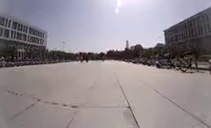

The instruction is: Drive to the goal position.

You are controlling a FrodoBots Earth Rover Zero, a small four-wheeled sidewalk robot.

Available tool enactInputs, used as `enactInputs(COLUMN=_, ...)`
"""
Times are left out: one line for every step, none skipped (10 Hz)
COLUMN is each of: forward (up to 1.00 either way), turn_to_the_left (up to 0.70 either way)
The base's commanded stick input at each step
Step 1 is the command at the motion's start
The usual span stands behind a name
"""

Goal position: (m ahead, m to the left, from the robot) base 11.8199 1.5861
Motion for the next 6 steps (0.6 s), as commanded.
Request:
enactInputs(forward=1.00, turn_to_the_left=0.00)
enactInputs(forward=1.00, turn_to_the_left=0.00)
enactInputs(forward=1.00, turn_to_the_left=0.00)
enactInputs(forward=1.00, turn_to_the_left=0.00)
enactInputs(forward=1.00, turn_to_the_left=0.00)
enactInputs(forward=1.00, turn_to_the_left=0.00)
